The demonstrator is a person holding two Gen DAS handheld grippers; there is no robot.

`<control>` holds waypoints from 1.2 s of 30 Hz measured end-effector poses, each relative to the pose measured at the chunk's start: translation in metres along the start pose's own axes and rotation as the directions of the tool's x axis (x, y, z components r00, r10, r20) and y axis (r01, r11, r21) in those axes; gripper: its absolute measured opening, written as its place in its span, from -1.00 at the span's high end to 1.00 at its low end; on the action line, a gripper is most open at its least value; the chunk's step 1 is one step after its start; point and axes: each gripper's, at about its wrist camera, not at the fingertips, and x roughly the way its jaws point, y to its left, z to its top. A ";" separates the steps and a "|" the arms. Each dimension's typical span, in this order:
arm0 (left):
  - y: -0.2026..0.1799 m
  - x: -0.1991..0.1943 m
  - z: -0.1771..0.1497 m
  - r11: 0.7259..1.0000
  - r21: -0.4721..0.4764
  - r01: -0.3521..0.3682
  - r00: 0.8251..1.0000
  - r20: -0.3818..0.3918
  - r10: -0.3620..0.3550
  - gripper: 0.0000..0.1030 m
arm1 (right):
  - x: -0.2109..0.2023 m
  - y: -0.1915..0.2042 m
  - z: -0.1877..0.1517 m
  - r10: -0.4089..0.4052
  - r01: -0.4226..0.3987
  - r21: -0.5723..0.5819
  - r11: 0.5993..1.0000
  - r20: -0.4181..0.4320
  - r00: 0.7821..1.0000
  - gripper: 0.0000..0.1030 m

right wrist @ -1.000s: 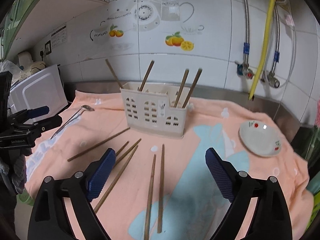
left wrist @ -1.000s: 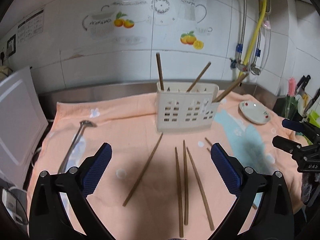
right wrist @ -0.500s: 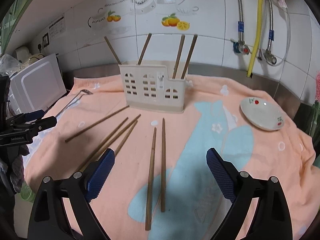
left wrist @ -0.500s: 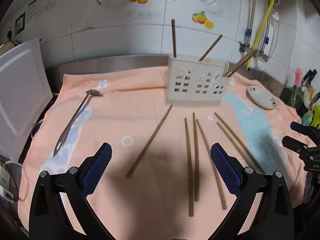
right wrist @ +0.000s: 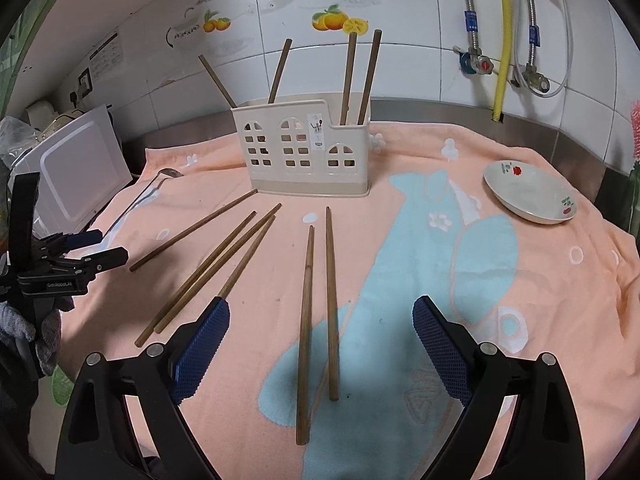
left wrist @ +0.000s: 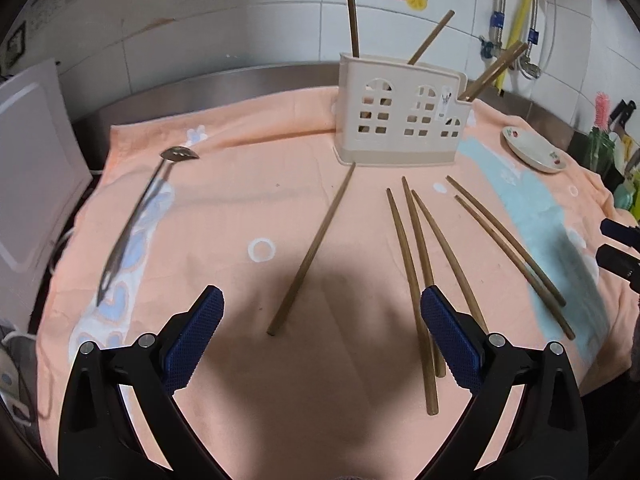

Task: Organize utensils
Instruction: 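Lower the left gripper onto a wooden chopstick and close while the right gripper grasps another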

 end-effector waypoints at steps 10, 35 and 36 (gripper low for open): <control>0.004 0.029 0.006 0.998 0.049 0.047 0.998 -0.054 -0.044 -0.53 | 0.013 0.000 -0.005 0.003 -0.002 0.007 1.000 -0.030 1.000 -0.74; 0.018 0.075 0.014 0.990 0.110 0.089 0.987 -0.140 -0.074 0.61 | 0.034 -0.014 -0.012 0.009 -0.005 0.042 0.999 -0.092 0.996 0.04; 0.018 0.076 0.014 0.990 0.111 0.090 0.987 -0.145 -0.074 0.65 | 0.035 -0.014 -0.013 0.011 -0.007 0.042 0.999 -0.095 0.995 0.11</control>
